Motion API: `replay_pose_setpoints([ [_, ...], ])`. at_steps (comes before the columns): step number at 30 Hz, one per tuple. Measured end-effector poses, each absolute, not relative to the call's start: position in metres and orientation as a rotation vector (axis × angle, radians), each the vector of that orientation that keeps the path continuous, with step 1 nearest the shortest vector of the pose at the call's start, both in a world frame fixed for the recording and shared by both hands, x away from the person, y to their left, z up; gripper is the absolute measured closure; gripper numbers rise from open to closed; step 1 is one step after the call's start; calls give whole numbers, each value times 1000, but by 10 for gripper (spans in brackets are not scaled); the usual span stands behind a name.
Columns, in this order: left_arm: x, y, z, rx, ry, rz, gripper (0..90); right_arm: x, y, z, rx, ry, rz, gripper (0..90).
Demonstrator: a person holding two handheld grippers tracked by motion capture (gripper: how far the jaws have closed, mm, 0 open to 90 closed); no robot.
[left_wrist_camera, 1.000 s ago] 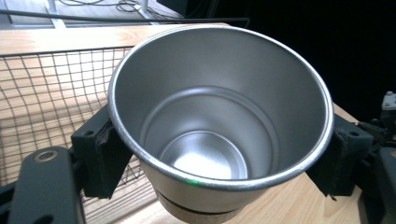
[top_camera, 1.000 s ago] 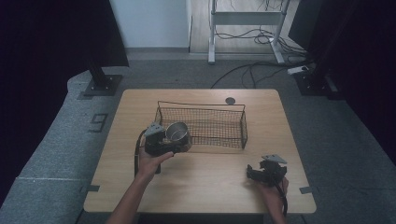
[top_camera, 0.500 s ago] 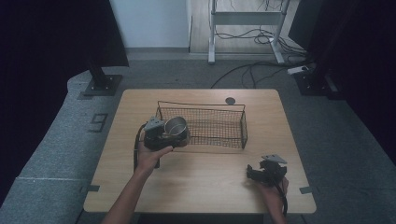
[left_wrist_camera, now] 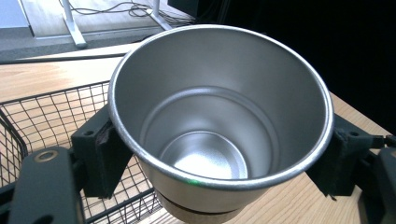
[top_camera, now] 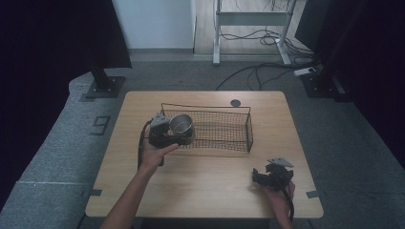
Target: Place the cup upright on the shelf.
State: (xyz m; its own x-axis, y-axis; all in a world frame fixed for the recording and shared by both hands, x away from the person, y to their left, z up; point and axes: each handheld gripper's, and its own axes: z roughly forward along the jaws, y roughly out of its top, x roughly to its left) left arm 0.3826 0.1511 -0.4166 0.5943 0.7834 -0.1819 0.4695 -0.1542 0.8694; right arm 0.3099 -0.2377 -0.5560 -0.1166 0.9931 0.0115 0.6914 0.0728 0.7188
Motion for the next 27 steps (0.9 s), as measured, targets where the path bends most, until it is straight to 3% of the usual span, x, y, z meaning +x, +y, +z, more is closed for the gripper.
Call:
replay_pose_setpoints([
  [27,412,137,-408,1832,1043,448,188,310,-238,-556,1661,1864,803,22],
])
